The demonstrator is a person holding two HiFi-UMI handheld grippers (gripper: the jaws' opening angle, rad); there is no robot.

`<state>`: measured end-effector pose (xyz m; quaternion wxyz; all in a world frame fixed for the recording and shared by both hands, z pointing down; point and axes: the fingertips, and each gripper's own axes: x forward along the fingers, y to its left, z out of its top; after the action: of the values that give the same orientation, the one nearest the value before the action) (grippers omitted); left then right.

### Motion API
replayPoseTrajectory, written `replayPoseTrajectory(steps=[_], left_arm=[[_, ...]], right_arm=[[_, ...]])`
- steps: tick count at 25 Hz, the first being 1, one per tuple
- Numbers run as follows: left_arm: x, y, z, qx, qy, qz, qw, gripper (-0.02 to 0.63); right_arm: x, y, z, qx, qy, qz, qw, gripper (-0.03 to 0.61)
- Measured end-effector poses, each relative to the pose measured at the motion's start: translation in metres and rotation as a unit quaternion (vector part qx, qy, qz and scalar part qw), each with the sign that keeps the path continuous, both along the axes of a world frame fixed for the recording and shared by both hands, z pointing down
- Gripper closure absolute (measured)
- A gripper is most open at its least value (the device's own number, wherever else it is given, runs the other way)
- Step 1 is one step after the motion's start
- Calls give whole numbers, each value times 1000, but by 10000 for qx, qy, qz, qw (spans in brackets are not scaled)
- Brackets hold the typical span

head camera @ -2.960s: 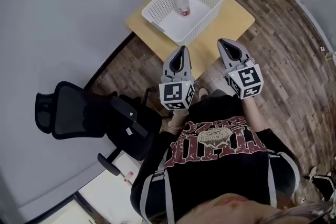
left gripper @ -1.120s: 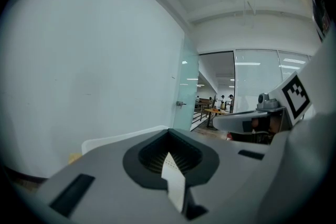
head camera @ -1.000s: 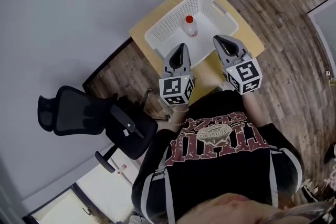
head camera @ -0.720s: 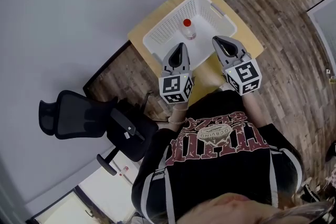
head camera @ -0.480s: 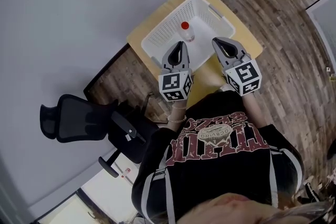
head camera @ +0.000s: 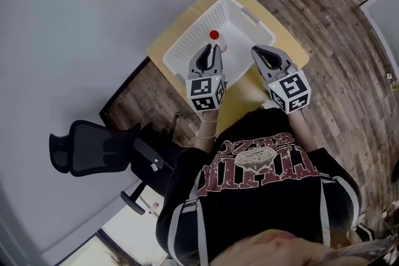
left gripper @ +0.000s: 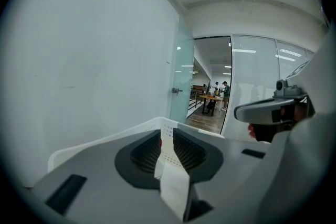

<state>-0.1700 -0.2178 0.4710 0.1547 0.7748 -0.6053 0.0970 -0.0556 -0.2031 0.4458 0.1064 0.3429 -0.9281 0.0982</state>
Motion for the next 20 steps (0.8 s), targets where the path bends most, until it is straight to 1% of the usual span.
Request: replayPoseTrajectory(steps=[8,13,20], left_arm=[[2,-15,17,-247,-50,36,9997,455],[-2,-26,27,-398,-187,-33,9990,405],[-3,-39,50,-711,-424,84,9965,351]], right_arm=[[13,-8,6,-43,60,97,9999,561],[18,-13,9,-103,98,114,9998,560],[28,-15,12,-137,102,223,9996,561]])
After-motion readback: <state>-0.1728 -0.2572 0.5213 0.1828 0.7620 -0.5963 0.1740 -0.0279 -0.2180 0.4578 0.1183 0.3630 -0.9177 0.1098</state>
